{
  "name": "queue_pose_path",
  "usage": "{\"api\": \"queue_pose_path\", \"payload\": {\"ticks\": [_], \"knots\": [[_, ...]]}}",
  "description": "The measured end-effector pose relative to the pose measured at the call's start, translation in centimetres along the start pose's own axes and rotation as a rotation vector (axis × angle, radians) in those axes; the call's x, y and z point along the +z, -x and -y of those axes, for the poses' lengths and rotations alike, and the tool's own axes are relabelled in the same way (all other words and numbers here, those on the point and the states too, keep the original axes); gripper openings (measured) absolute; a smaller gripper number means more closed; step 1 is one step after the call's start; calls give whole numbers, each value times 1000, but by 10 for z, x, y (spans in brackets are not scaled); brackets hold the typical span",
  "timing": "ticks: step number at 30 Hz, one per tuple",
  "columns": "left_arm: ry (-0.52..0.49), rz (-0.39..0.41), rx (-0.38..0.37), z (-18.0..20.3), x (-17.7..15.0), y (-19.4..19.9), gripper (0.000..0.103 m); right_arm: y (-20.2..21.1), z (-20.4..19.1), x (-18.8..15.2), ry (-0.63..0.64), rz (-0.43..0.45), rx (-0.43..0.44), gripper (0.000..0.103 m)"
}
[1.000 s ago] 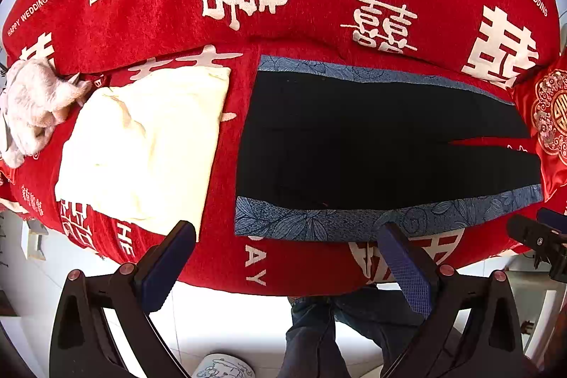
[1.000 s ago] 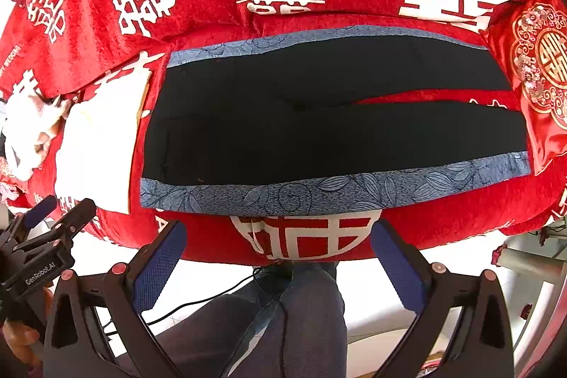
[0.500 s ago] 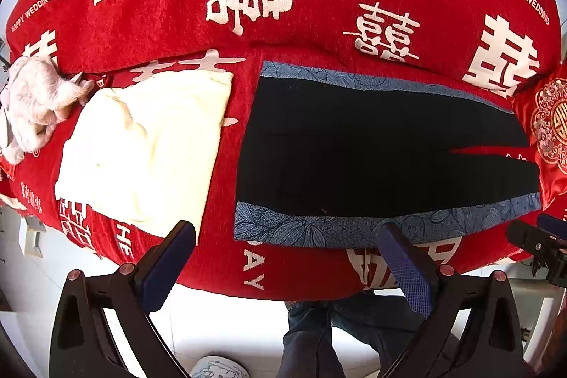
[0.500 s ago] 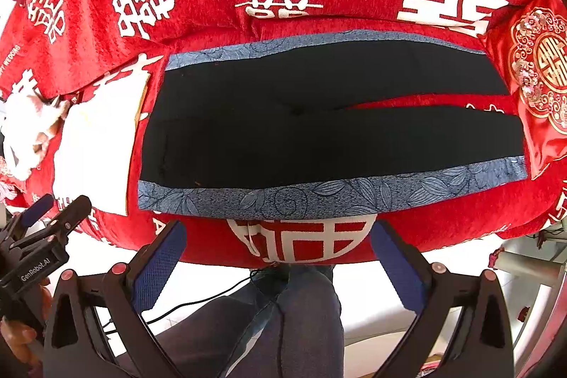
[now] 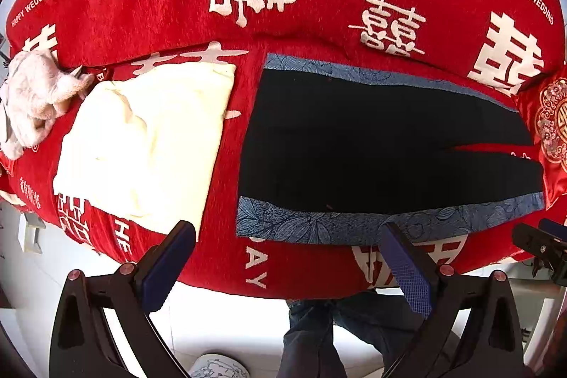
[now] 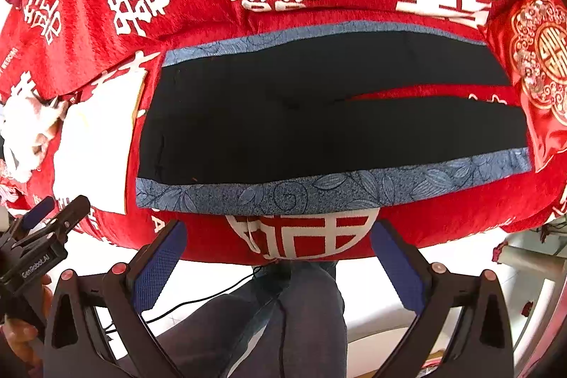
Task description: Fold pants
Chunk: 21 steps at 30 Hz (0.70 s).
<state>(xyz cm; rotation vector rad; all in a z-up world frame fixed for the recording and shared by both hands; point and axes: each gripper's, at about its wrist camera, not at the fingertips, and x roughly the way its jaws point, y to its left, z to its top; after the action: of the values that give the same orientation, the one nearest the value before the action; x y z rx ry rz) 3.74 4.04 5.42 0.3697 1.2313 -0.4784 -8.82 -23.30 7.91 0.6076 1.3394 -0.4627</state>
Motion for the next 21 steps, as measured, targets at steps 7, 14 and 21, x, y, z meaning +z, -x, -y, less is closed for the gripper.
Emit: {"api": "queue_pose_path", "payload": {"ticks": [7, 14, 21], "knots": [[-3, -37, -30, -6, -4, -34, 103, -36, 9, -13, -44, -51, 99, 103], [10, -84, -89, -8, -19, -95, 103, -114, 2, -25, -75, -158, 337, 103], [110, -107, -100, -17, -31, -139, 103, -178, -13, -31, -80, -201, 469, 103]]}}
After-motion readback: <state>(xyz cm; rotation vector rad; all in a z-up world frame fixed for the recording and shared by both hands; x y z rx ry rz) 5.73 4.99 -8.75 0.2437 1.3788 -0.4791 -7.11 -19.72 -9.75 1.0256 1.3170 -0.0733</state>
